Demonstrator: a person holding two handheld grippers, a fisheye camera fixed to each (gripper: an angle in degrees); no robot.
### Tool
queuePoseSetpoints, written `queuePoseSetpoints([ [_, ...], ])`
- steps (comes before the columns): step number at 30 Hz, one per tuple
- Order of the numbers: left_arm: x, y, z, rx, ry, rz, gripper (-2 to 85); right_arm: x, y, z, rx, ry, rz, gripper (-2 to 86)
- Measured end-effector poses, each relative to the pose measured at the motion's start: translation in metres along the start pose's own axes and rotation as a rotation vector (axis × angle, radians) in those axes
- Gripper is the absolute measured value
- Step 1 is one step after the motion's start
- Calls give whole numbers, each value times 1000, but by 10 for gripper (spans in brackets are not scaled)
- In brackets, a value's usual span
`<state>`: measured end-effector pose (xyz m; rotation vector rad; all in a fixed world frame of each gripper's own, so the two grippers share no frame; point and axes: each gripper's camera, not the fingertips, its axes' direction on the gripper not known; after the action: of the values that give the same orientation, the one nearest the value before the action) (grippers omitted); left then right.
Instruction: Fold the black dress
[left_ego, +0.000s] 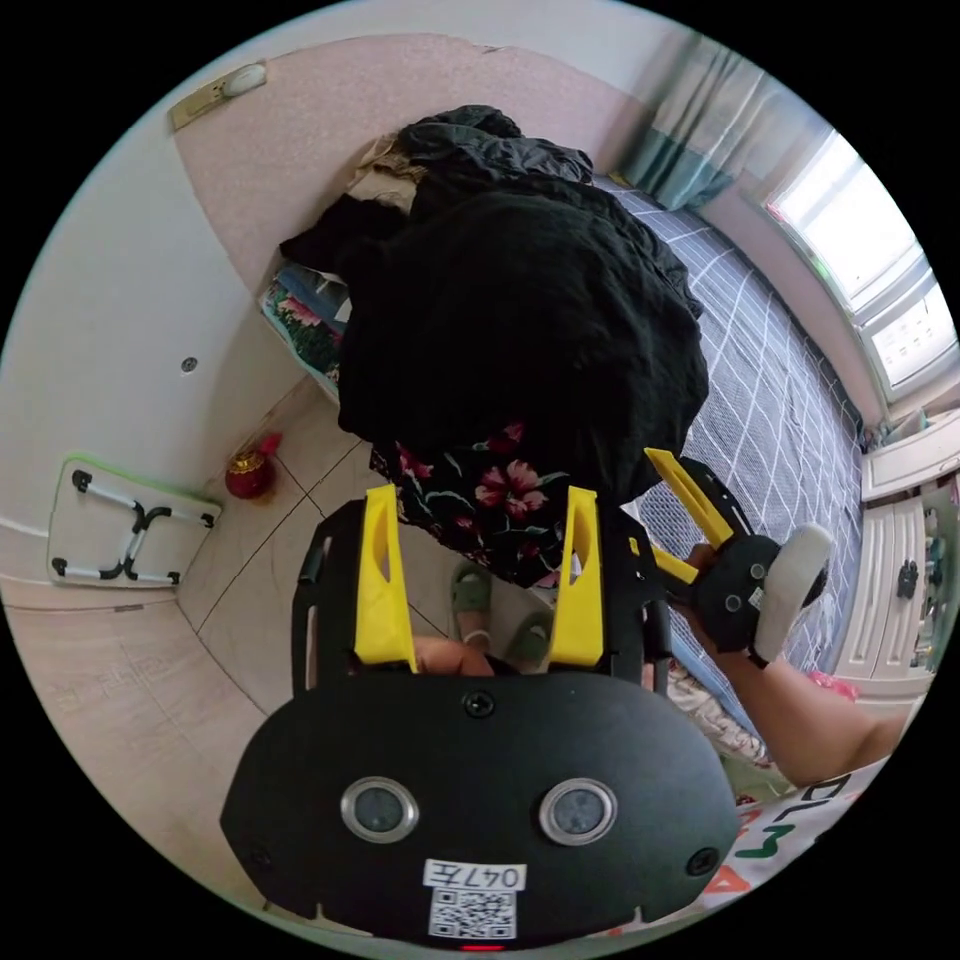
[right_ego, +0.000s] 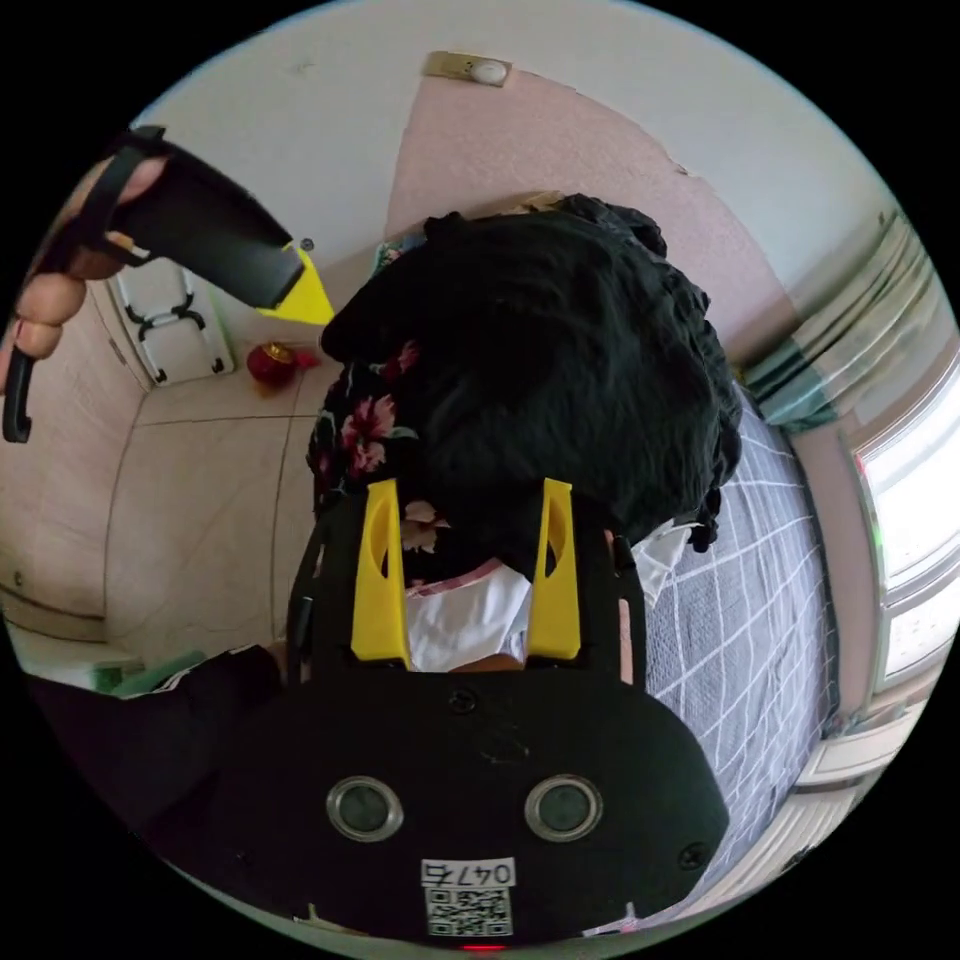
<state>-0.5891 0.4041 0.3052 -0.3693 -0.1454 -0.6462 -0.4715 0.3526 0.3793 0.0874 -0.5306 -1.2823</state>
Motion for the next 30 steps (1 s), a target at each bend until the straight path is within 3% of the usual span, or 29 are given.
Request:
queuePoseSetpoints([
  [5,-9,7,0,7,24,-38,214,12,-9,-7,12,59,64,10],
  [15,6,3,10,90,-48,98,217,85,-34,-87,99,-72,180,1],
  [20,6,-2,38,84,37,42,242,101,-54,-112,84,-58,154,0],
  [30,47,-15,63,160,-211,276,231,121,-87,-144,57,-69,145,1],
])
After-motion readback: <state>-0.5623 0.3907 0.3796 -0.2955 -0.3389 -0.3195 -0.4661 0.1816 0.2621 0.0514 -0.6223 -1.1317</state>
